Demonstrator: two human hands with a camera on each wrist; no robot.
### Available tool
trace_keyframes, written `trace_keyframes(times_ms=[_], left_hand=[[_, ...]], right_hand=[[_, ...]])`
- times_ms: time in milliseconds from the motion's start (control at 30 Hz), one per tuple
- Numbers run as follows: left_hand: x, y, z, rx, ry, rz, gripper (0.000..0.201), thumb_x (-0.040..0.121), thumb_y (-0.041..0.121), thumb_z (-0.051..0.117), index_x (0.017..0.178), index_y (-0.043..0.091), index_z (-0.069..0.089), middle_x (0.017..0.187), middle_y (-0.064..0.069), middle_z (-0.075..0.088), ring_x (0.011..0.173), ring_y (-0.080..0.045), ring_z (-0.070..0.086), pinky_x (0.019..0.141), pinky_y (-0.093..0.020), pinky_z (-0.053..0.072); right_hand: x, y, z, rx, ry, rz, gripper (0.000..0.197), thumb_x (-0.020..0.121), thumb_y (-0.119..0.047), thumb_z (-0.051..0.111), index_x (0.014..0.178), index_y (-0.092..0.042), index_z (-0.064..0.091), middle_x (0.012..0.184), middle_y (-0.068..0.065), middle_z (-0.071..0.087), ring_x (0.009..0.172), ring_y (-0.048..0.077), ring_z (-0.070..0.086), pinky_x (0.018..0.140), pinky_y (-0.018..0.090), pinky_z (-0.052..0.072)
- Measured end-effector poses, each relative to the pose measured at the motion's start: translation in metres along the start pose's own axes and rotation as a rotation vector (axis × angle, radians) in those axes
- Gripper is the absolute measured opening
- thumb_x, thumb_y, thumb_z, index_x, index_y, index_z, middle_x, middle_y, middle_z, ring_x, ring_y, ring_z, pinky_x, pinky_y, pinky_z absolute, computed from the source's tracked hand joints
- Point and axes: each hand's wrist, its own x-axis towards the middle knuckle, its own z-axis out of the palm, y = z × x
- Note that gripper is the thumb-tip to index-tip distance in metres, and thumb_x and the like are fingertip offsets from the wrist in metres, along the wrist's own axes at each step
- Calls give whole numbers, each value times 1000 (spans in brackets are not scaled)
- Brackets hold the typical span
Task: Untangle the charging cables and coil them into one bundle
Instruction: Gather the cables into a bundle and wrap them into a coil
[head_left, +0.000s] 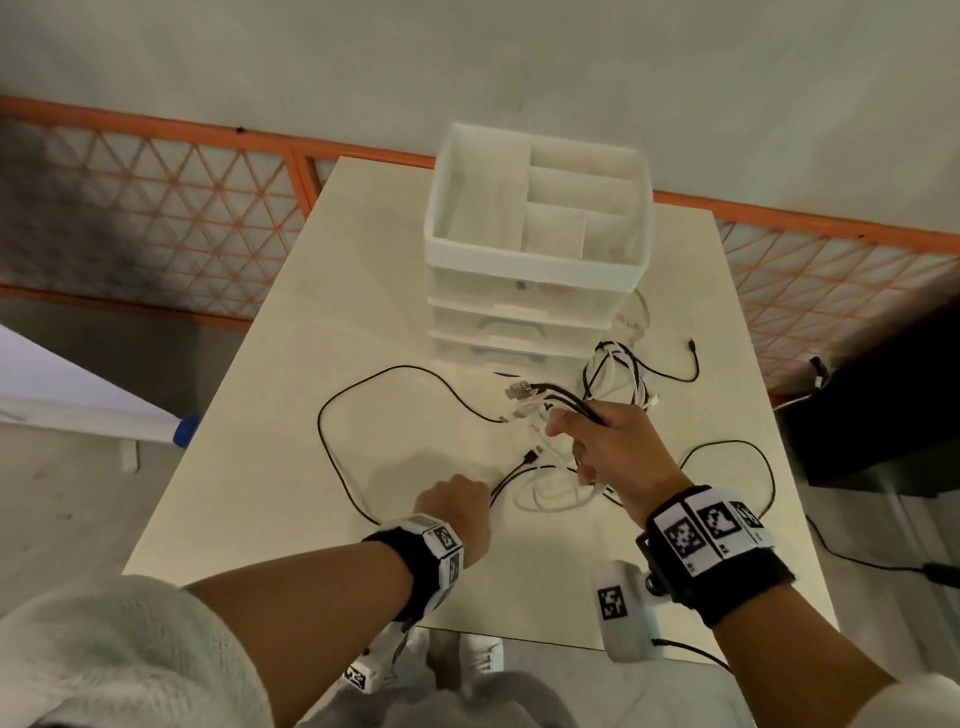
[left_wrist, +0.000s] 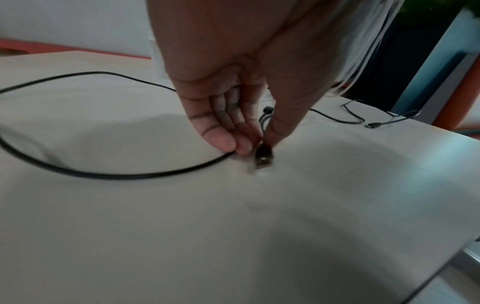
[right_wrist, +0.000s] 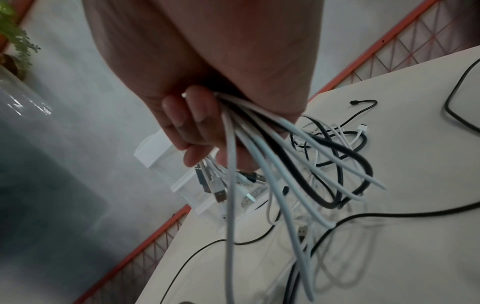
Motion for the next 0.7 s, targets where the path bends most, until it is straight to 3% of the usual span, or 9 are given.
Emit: trace_keyframes(times_ms=[133, 200, 300, 367, 433, 500, 567, 633, 700], left_hand=[[-2, 2, -4, 44, -33, 46, 35, 94, 24, 50, 126, 12, 55, 131, -11, 55, 120, -33, 56, 93, -38, 46], [-6, 0, -13, -18, -38, 93, 34, 94, 22, 48, 127, 16, 54, 127, -10, 58, 116, -33, 57, 86, -36, 44], [-11, -8, -42, -223, -10, 208, 30, 92, 12, 47, 115, 24, 63, 110, -7, 66, 97, -29, 64, 78, -29, 47], [-14, -13, -67, -377, 63, 358, 29, 91, 3, 50, 105, 18, 71, 95, -3, 71, 85, -20, 65, 76, -19, 48], [-21, -15, -94, -528, 148, 467, 25, 92, -1, 57, 100, 12, 75, 87, 3, 70, 75, -7, 62, 70, -4, 41], [-25, -16, -113, -603, 289, 522, 18, 92, 5, 64, 100, 15, 78, 90, 5, 71, 75, 1, 60, 71, -6, 41], [-24, -18, -120, -607, 422, 515, 15, 89, 11, 70, 97, 19, 80, 90, 1, 68, 73, -3, 58, 70, -9, 41], [-22, -20, -119, -639, 469, 485, 12, 86, 11, 74, 93, 18, 81, 87, 2, 62, 71, -1, 54, 68, -4, 38], [-20, -19, -112, -650, 500, 465, 10, 83, 13, 77, 90, 18, 81, 87, 7, 58, 74, 0, 53, 71, -5, 39]], right_hand=[[0, 4, -1, 0, 1, -14, 19, 94, -23, 68, 85, -8, 77, 52, -3, 36, 48, 12, 33, 49, 27, 37], [0, 7, -2, 15, -11, -24, 19, 95, -22, 67, 85, -10, 77, 52, -4, 37, 48, 12, 33, 50, 28, 35], [0, 7, -3, -13, -30, -77, 19, 97, -20, 63, 86, -19, 78, 57, -5, 57, 50, 11, 45, 54, 26, 39], [1, 8, -2, -68, -31, -118, 18, 96, -23, 64, 86, -25, 79, 76, -5, 72, 60, 11, 59, 64, 25, 46], [2, 9, -1, -139, -60, -158, 18, 95, -31, 65, 86, -24, 80, 82, -3, 74, 71, 17, 65, 72, 30, 47], [1, 8, 3, -150, -125, -178, 21, 98, -33, 62, 93, -20, 79, 84, 5, 78, 77, 27, 71, 79, 32, 49], [-3, 4, 5, -65, -208, -154, 22, 102, -28, 57, 101, -15, 75, 89, 9, 80, 84, 27, 76, 85, 28, 56], [-6, 0, 7, -10, -251, -134, 25, 102, -24, 54, 99, -7, 72, 80, 13, 78, 73, 27, 76, 71, 21, 56], [-7, -1, 9, 17, -244, -134, 27, 103, -20, 54, 91, -2, 70, 59, 7, 67, 51, 20, 62, 55, 23, 49]])
